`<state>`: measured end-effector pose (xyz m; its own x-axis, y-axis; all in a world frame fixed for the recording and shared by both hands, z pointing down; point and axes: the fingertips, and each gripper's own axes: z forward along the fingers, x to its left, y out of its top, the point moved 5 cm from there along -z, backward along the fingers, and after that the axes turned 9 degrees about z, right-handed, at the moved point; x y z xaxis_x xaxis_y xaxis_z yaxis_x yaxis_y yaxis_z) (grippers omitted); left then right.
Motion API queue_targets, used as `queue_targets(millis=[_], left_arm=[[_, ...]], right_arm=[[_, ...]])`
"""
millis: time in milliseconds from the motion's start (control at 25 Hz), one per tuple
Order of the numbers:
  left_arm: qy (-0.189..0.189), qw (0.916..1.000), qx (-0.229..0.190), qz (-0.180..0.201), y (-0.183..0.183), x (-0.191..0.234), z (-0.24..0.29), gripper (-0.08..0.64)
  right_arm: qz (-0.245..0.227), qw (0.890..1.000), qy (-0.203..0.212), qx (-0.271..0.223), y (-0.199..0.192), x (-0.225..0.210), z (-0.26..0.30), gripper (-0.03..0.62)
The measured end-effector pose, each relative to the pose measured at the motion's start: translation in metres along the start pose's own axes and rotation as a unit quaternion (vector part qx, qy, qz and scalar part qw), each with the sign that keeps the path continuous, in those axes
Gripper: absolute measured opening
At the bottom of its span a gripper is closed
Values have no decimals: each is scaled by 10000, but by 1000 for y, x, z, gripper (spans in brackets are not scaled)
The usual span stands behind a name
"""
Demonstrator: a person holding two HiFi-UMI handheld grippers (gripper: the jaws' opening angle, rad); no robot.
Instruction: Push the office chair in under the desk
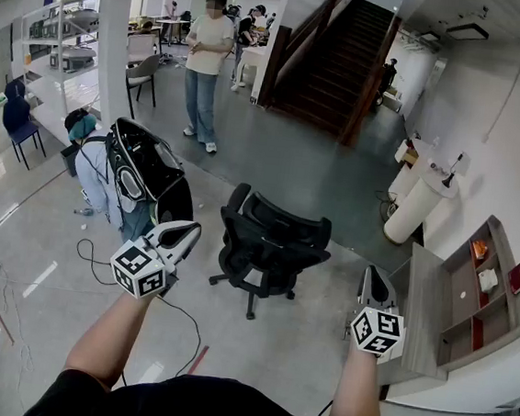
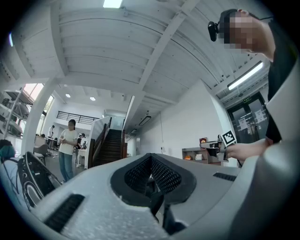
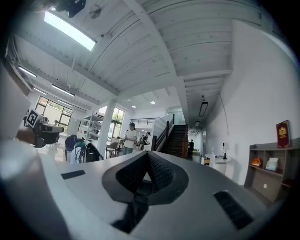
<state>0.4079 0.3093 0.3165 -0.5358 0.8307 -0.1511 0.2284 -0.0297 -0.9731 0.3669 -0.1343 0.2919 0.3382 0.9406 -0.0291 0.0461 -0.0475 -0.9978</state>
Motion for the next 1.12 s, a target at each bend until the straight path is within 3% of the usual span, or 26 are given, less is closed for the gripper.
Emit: queue_targets(millis=[200, 640, 1120], left_arm=[[-70, 9997, 118, 213, -1, -31, 25, 17], [123, 9994, 279, 169, -8, -85, 65, 17], [28, 9994, 336, -45, -35, -63, 101, 17]], right_arm=[[17, 9999, 116, 61, -7, -33, 4, 8], [308, 9987, 366, 194, -22, -96, 6, 8], [347, 9983, 404, 253, -32, -106, 36, 8]])
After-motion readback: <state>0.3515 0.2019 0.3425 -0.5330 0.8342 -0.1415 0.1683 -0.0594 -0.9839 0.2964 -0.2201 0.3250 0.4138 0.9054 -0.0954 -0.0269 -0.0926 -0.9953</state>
